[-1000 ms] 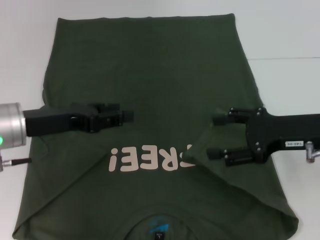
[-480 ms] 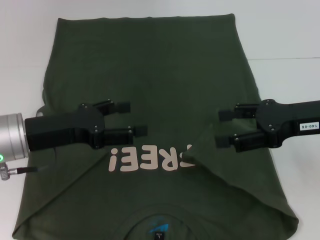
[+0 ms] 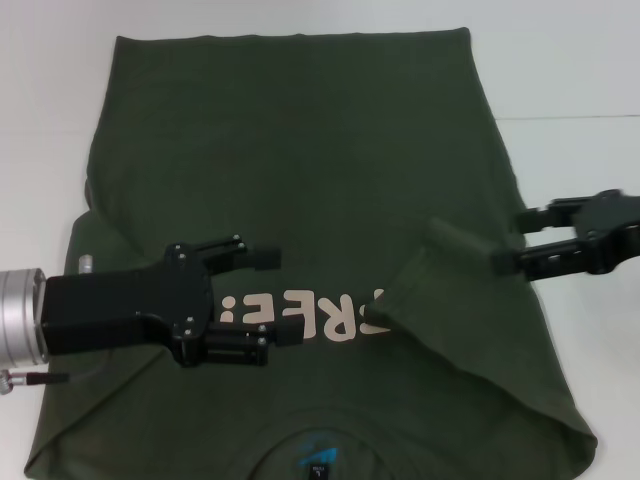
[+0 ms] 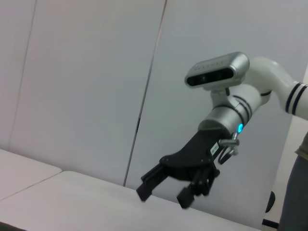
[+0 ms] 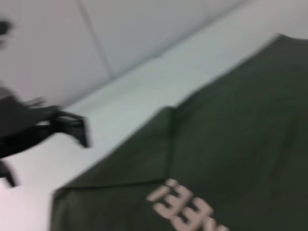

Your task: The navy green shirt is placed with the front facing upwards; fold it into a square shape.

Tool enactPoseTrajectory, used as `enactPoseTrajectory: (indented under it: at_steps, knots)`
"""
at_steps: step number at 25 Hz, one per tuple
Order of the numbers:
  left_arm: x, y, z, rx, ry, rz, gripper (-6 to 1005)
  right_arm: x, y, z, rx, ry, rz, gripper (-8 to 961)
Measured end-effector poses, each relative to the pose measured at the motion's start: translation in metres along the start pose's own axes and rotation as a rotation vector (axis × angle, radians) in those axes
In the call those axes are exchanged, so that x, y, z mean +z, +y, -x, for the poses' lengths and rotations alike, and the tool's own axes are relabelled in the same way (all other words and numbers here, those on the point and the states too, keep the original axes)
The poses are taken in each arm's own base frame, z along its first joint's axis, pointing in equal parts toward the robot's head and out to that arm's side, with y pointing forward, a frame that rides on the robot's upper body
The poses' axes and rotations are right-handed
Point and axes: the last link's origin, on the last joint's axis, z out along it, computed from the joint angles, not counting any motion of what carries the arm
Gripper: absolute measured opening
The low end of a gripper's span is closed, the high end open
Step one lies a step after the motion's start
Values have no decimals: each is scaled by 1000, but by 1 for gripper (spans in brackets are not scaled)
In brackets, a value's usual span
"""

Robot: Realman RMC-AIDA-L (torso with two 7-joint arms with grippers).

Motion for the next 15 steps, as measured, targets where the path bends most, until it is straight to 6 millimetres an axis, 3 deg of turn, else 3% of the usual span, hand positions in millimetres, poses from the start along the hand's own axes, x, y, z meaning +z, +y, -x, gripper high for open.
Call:
enactPoseTrajectory:
  at_steps: [8,15]
  knots:
    - [4,-1,4,-21,15,-9,932,-44,-20,6,274,2,-106,907]
    - [7,1,7,-42,22,3,931,-40,-28,0,434,201,-141,900]
